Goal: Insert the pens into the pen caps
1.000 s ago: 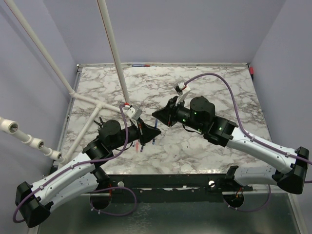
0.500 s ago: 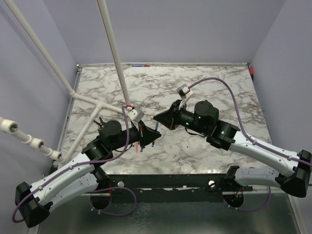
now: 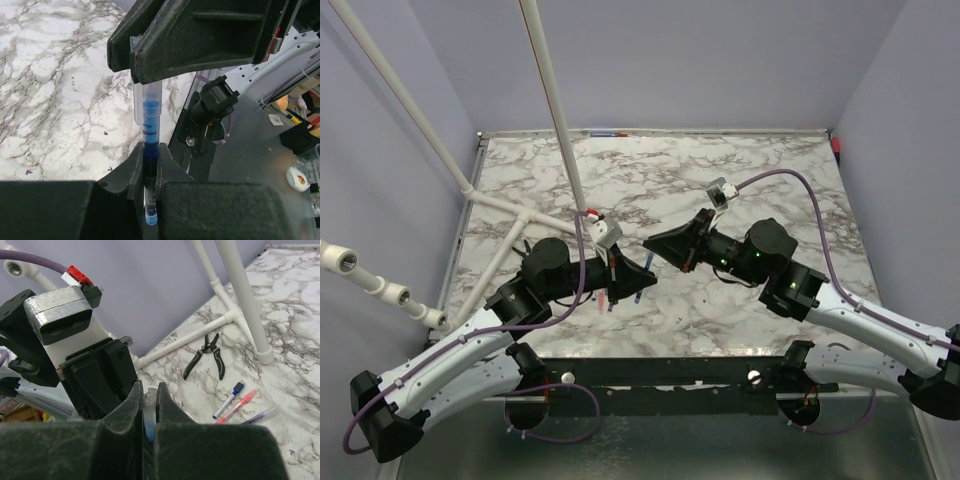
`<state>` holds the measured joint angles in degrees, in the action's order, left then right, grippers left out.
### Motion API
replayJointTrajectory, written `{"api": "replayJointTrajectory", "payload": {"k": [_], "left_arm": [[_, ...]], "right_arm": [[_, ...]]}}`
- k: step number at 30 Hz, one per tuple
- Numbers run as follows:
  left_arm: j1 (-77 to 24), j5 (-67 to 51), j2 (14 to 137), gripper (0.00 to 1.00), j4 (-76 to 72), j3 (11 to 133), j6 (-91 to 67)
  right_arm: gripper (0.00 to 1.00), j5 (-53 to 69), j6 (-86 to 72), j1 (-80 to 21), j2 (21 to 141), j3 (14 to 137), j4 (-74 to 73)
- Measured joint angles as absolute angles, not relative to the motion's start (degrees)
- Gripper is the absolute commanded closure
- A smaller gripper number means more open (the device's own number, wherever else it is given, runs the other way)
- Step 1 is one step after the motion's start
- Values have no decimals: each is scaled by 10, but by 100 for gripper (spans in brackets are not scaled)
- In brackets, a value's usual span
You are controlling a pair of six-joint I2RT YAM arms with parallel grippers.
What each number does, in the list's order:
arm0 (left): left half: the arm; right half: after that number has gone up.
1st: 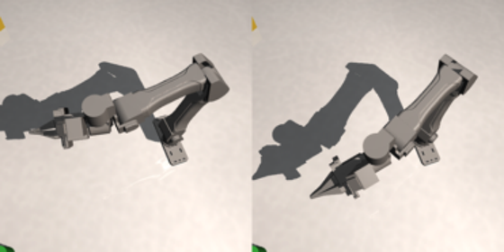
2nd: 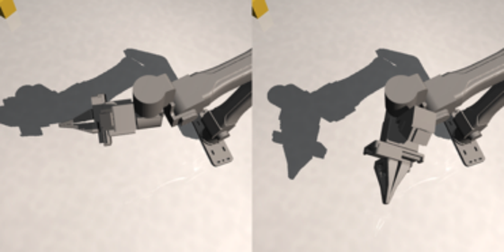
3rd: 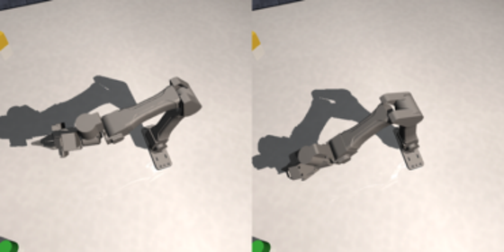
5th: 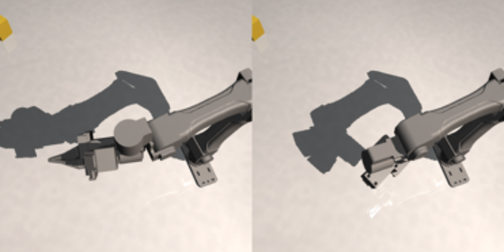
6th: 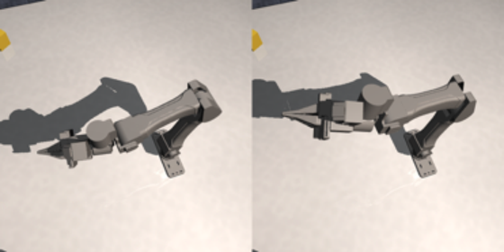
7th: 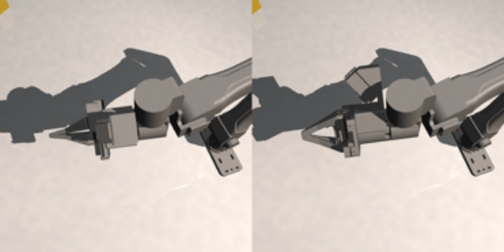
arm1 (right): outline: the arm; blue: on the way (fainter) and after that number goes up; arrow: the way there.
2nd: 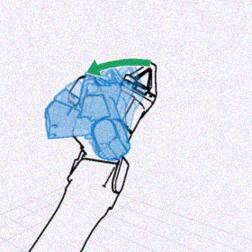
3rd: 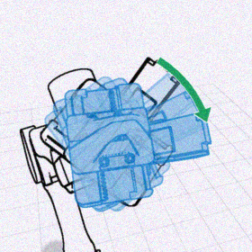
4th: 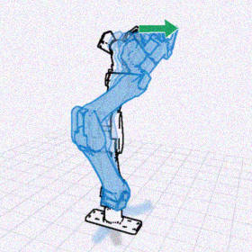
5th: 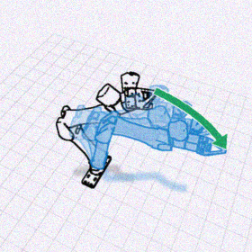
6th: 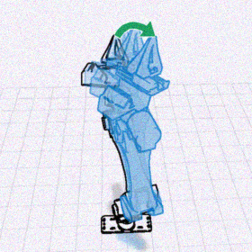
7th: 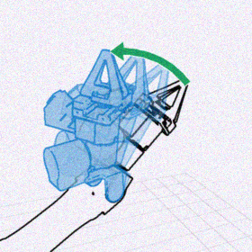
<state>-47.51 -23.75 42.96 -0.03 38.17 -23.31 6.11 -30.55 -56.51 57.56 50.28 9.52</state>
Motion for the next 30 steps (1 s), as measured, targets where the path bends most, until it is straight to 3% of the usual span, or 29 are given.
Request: {"api": "replayJointTrajectory", "payload": {"k": [30], "left_arm": [[-475,-287,488,100,121,508,-188]], "right_arm": [[99,7,-310,-594,532,464,156]]}}
